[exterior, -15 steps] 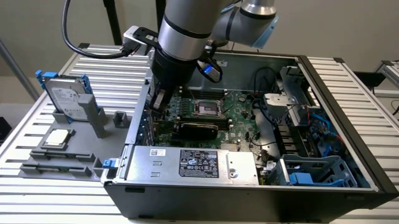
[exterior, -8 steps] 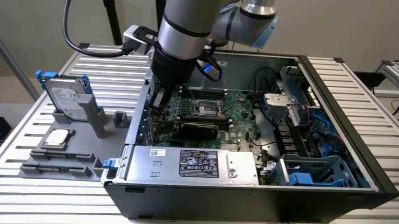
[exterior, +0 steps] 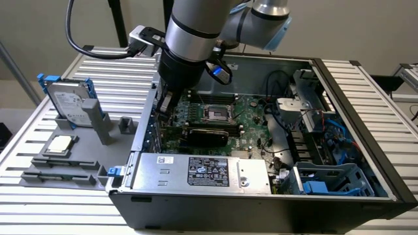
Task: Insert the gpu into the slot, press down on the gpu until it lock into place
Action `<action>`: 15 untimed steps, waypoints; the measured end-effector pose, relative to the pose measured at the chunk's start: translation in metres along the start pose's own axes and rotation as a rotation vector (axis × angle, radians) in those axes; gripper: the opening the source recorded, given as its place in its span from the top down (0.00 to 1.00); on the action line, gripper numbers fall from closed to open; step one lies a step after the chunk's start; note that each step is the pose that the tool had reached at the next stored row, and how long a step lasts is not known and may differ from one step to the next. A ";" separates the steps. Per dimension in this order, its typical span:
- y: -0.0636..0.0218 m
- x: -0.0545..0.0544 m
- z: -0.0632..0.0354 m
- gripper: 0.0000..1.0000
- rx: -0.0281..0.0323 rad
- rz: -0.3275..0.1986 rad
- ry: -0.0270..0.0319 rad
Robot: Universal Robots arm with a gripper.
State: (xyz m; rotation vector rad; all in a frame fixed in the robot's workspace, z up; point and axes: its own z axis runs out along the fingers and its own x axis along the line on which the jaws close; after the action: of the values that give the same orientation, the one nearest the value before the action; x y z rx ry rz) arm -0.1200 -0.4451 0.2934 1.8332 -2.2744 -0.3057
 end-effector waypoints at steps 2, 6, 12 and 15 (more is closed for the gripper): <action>0.0003 0.000 -0.0008 0.89 -0.0003 0.000 0.0003; 0.0007 0.000 -0.0017 0.89 -0.0005 0.001 -0.0002; 0.0026 0.000 -0.0017 0.89 -0.0007 0.002 0.0001; 0.0032 0.000 -0.0014 0.89 -0.0007 0.003 -0.0002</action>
State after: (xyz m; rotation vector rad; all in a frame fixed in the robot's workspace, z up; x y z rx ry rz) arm -0.1226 -0.4449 0.2957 1.8298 -2.2763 -0.3062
